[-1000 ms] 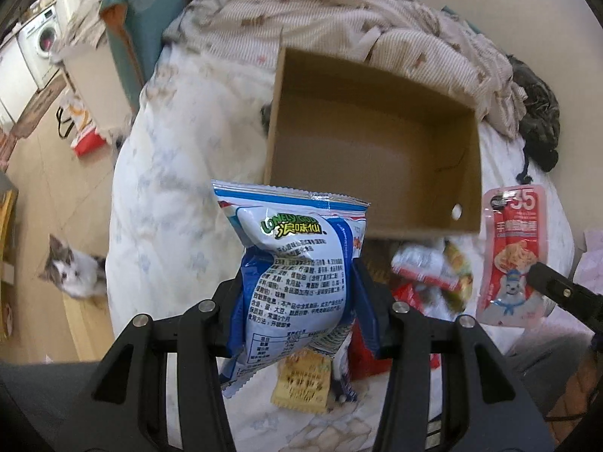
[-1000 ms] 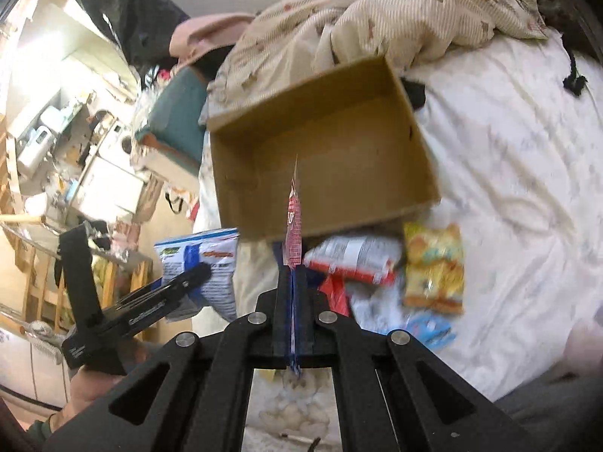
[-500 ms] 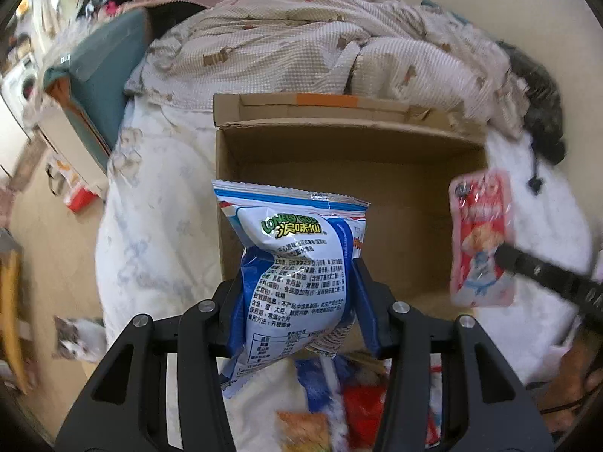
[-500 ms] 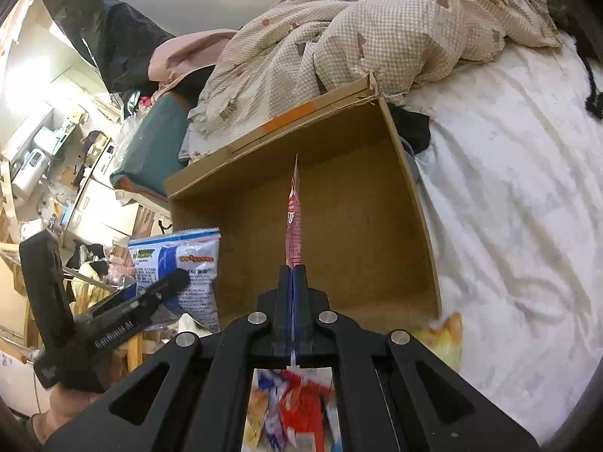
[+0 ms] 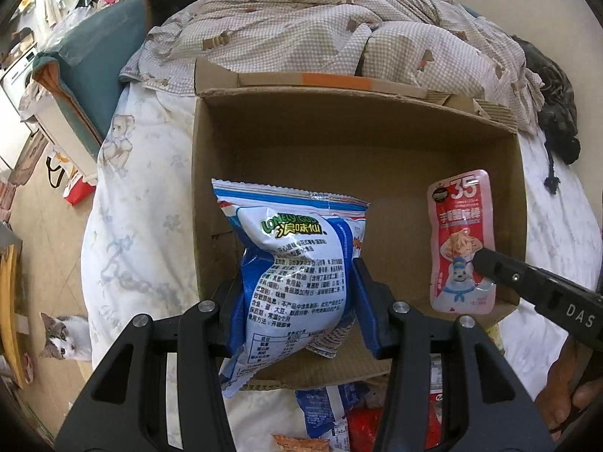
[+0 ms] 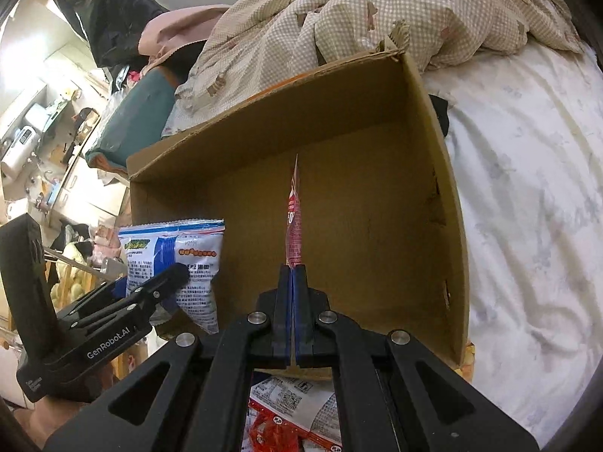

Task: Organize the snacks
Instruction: 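Carry the chip bag to the box with left gripper while right carries sausage packet, then open both grippers to drop the chip bag and sausage packet in the box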

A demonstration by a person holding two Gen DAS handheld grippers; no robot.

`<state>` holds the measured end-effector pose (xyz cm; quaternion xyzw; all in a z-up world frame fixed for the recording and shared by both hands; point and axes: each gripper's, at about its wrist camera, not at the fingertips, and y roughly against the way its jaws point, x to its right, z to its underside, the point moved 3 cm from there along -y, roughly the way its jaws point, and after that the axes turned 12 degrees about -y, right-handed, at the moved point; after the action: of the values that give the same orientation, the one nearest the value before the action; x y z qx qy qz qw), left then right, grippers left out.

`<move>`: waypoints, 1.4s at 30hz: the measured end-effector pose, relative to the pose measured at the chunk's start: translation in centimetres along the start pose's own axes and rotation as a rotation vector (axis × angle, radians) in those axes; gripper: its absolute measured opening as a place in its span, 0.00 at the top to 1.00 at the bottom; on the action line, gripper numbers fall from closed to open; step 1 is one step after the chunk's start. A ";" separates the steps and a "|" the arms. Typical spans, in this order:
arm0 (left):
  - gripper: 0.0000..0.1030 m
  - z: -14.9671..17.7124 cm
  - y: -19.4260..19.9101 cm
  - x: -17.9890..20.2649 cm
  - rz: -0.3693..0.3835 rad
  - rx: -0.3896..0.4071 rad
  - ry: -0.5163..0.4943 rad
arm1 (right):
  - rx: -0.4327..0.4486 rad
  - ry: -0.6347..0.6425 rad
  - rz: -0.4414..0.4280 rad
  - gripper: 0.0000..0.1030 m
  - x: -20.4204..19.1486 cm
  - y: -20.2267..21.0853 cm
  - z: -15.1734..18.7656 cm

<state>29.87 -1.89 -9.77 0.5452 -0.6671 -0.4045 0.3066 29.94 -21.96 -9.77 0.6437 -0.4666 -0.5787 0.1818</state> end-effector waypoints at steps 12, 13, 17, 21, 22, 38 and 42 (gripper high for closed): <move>0.51 -0.5 0.4 0.3 -0.002 0.043 -0.022 | -0.014 -0.038 -0.005 0.97 0.7 -0.7 -0.4; 0.48 -0.5 0.4 0.3 -0.011 0.045 -0.032 | -0.011 -0.048 -0.002 0.95 1.0 -0.7 -0.5; 0.16 -0.5 1.3 0.2 -0.070 0.072 -0.042 | 0.048 0.005 0.110 0.82 1.4 -0.4 -0.5; 0.15 -0.5 2.1 0.3 -0.076 0.097 -0.055 | 0.060 -0.007 0.105 0.41 1.4 0.1 -0.6; 0.15 -0.5 2.2 0.3 -0.079 0.100 -0.058 | 0.074 -0.007 0.100 0.41 1.2 0.3 -0.5; 0.15 -0.4 3.7 -0.7 -0.040 0.162 -0.015 | 0.132 0.042 0.108 0.05 -0.1 1.4 -0.5; 0.15 0.0 4.9 -0.8 -0.028 0.181 -0.005 | 0.143 0.054 0.112 0.05 -0.4 2.1 -0.1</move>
<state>27.74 -0.71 -5.46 0.5790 -0.6941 -0.3482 0.2485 29.23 -22.68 -7.94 0.6435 -0.5367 -0.5152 0.1799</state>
